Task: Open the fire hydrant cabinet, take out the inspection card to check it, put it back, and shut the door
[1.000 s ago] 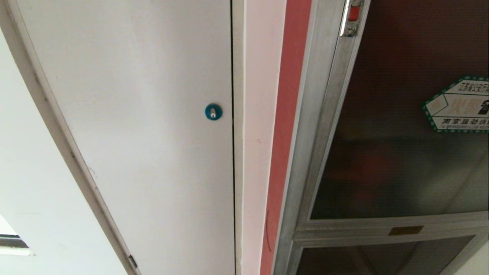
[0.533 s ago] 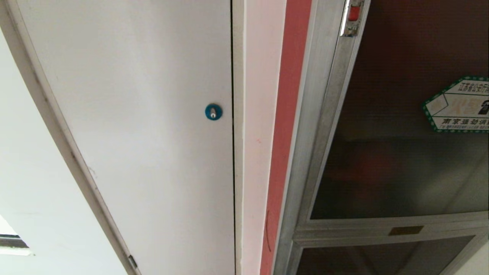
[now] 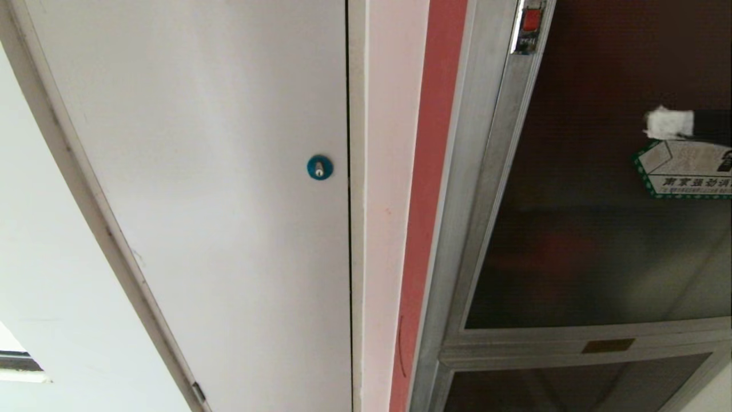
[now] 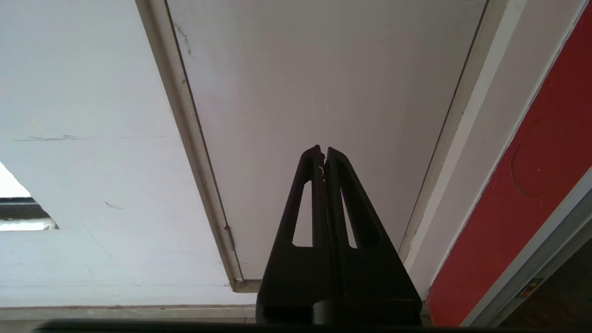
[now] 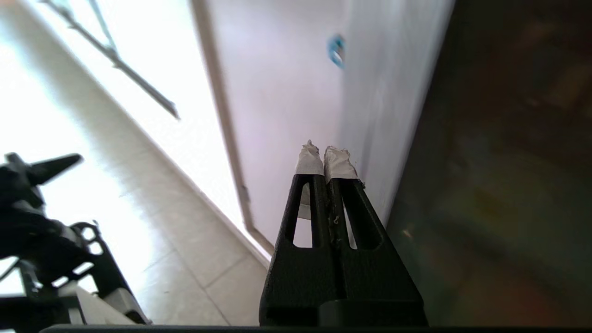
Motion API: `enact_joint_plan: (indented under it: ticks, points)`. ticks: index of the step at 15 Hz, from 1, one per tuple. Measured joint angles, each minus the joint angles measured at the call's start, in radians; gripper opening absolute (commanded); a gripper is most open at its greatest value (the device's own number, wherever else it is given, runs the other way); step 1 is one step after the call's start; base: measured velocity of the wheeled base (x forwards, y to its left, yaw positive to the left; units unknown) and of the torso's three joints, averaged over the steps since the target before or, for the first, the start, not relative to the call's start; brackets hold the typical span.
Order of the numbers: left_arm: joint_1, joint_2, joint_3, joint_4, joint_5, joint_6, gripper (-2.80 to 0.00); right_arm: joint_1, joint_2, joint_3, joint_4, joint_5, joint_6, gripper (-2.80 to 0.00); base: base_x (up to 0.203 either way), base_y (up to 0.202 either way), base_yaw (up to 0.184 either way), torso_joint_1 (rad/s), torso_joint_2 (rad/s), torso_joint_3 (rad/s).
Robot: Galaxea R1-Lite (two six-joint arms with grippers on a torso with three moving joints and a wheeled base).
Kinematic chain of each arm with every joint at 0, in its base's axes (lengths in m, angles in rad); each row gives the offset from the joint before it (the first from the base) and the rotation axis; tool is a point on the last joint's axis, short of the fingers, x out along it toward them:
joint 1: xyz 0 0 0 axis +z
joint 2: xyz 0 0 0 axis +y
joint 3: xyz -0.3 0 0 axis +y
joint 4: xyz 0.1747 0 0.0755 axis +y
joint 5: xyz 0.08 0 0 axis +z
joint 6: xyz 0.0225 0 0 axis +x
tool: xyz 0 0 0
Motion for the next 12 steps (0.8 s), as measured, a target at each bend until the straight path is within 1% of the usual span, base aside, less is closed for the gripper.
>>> enact_joint_plan:
  ticks: [2,4,8,10,12]
  points:
    - [0.000,0.000,0.000,0.000,0.000,0.000,-2.80,0.041,0.098,-0.117,-0.002,0.000,0.001,-2.80,0.000,0.000,0.000,0.000,0.00,0.000]
    - [0.000,0.000,0.000,0.000,0.000,0.000,-2.80,0.059,0.171,-0.196,-0.008,-0.001,0.003,-2.80,0.000,0.000,0.000,0.000,0.00,0.000]
    - [0.000,0.000,0.000,0.000,0.000,0.000,-2.80,0.066,0.262,-0.286,-0.012,-0.004,0.008,-2.80,0.000,0.000,0.000,0.000,0.00,0.000]
    - [0.000,0.000,0.000,0.000,0.000,0.001,-2.80,0.066,0.291,-0.324,-0.037,-0.010,0.046,-2.80,0.000,0.000,0.000,0.000,0.00,0.000]
    - [0.000,0.000,0.000,0.000,0.000,0.000,-2.80,0.066,0.315,-0.358,-0.055,-0.035,0.060,-2.80,0.000,0.000,0.000,0.000,0.00,0.000]
